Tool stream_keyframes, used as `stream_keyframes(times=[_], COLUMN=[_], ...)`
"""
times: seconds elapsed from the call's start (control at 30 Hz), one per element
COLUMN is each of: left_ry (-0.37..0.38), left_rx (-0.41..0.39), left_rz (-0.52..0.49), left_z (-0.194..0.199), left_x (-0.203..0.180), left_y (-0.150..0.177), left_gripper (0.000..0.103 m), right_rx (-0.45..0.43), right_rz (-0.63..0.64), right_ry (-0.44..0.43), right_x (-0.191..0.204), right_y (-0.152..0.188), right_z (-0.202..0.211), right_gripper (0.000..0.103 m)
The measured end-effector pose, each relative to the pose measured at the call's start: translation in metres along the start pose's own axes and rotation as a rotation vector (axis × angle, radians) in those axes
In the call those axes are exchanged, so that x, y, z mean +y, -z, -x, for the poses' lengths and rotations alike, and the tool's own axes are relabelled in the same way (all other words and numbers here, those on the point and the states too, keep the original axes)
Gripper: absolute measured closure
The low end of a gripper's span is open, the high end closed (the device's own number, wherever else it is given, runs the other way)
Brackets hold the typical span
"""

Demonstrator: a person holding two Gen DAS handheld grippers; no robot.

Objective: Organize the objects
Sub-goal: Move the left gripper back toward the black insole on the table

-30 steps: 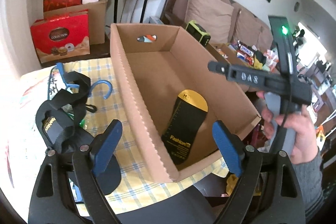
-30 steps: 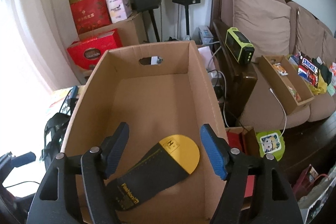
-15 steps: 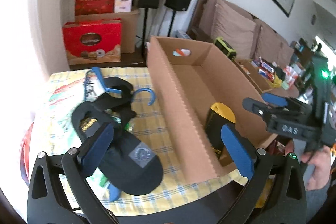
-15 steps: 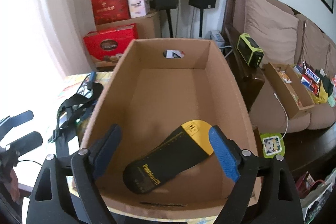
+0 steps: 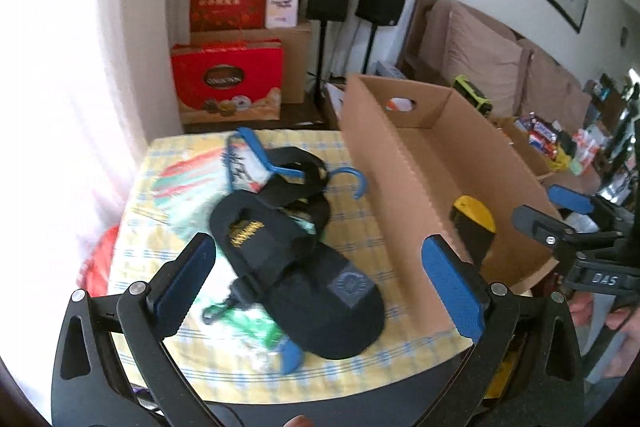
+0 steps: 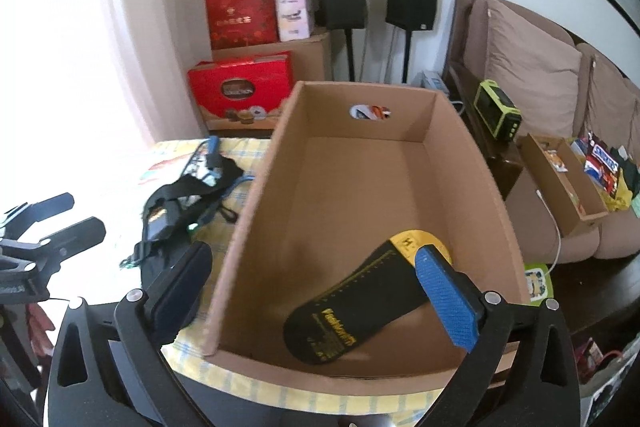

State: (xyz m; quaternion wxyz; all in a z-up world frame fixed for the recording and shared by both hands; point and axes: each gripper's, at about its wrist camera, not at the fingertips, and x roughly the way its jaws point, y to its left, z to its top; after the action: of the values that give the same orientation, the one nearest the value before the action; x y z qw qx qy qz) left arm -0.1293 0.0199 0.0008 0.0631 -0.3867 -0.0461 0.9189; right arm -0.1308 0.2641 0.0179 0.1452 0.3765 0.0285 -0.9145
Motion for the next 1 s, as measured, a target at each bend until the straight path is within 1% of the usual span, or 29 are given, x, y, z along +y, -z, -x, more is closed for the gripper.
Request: stream_keyframes(times=[0.07, 0.13, 0.2, 0.3, 0.43, 0.53, 0.6, 0.8, 0.9, 0.97, 1.0], left_ry=[-0.009, -0.009, -0.026, -0.034, -0.037, -0.047, -0.04, -0.03, -0.024, -0.022, -0.015], left_rx=[-0.006, 0.003, 0.014, 0.023, 0.049, 0.065, 0.081, 0.092, 0.087, 0.083, 0.08], left_rz=[0.006, 0.025, 0.045, 0.079, 0.107, 0.115, 0.123, 0.144, 0.16, 0.18, 0.189], left_z=[0.003, 0.004, 0.004, 0.003, -0.001, -0.005, -0.009, -0.016, -0.019, -0.02, -0.019], left_x=[0.01, 0.022, 0.036, 0.056, 0.079, 0.089, 0.095, 0.109, 0.118, 0.125, 0.127], left_y=[0.0, 0.0, 0.002, 0.006, 0.019, 0.028, 0.036, 0.051, 0.052, 0.053, 0.054], left_gripper=[0.0, 0.0, 0.0, 0.0, 0.0, 0.0, 0.0, 0.0, 0.0, 0.0, 0.0], right_rx=[-0.003, 0.001, 0.007, 0.01, -0.001, -0.013, -0.022, -0.07, -0.067, -0.048, -0.035], right_rz=[-0.003, -0.011, -0.011, 0.012, 0.022, 0.033, 0.032, 0.058, 0.07, 0.069, 0.064], right_ry=[-0.018, -0.046, -0.068, -0.075, -0.11, -0.131, -0.147, -0.203, -0.224, -0.237, -0.245], right_x=[0.006, 0.012, 0.018, 0.03, 0.046, 0.058, 0.064, 0.091, 0.104, 0.11, 0.113], right_y=[-0.001, -0.002, -0.004, -0.004, -0.002, 0.001, 0.004, 0.017, 0.024, 0.032, 0.036], right_z=[0.0, -0.001, -0.003, -0.005, -0.005, -0.005, -0.004, 0.007, 0.007, 0.003, 0.0], right_gripper=[0.001, 0.001, 0.001, 0.001, 0.001, 0.001, 0.002, 0.012, 0.021, 0.028, 0.03])
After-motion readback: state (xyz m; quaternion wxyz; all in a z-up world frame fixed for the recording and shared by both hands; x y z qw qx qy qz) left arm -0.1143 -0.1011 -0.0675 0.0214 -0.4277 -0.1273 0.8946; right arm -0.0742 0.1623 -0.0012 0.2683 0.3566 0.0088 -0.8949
